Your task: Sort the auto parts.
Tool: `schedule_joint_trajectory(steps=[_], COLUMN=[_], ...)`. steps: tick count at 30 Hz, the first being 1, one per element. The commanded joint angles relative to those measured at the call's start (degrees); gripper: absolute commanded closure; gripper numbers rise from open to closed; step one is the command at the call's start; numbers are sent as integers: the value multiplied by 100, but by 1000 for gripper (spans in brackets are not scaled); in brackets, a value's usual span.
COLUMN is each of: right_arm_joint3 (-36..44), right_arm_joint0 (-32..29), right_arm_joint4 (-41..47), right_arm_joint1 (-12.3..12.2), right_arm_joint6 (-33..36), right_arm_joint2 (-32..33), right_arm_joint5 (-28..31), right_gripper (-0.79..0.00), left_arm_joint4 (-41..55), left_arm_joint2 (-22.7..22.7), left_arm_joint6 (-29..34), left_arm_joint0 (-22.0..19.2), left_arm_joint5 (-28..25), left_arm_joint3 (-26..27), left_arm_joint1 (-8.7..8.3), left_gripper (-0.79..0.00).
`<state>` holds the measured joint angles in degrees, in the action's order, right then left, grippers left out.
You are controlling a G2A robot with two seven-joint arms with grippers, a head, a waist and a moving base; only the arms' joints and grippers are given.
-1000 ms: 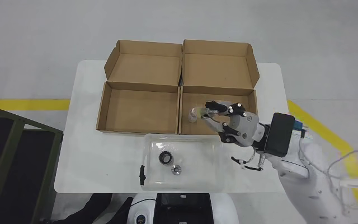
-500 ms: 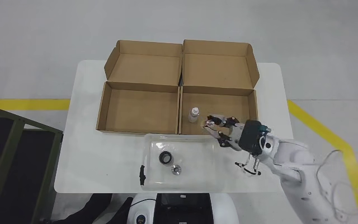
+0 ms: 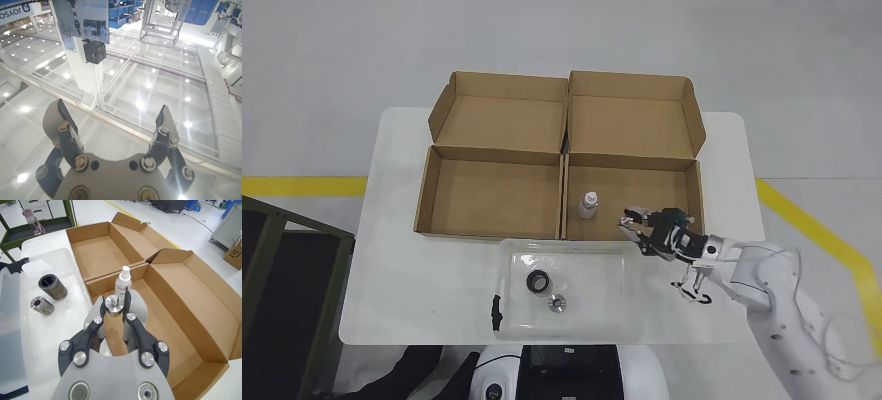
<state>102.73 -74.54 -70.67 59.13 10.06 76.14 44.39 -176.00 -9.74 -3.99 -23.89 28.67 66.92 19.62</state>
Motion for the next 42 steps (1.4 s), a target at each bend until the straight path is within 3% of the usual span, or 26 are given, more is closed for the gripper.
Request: schedule_joint_trajectory(steps=[1, 30, 33, 36, 42], right_arm_joint3=[-124, -1638, -1800, -1953, -2068], right_arm_joint0=[142, 1600, 1695, 1769, 1825], right_arm_joint4=[-24, -239, -260, -292, -311], right_arm_joint1=[13, 303, 326, 340, 344], right_arm_joint6=[75, 505, 527, 536, 514], right_arm_joint2=[-98, -1457, -1529, -1573, -1566], right_arm_joint5=[-13, -332, -339, -325, -281], right_gripper=[0, 0, -62, -206, -329], left_arm_joint4=[0, 0, 0, 0, 0], left_arm_joint2=[0, 0, 0, 0, 0], left_arm_joint6=[0, 0, 0, 0, 0], left_arm_joint0=[0, 0, 0, 0, 0], left_arm_joint5=[0, 0, 0, 0, 0], left_arm_joint3=[0, 0, 0, 0, 0], left_arm_joint1=[0, 0, 0, 0, 0], left_gripper=[-785, -785, -785, -785, -785])
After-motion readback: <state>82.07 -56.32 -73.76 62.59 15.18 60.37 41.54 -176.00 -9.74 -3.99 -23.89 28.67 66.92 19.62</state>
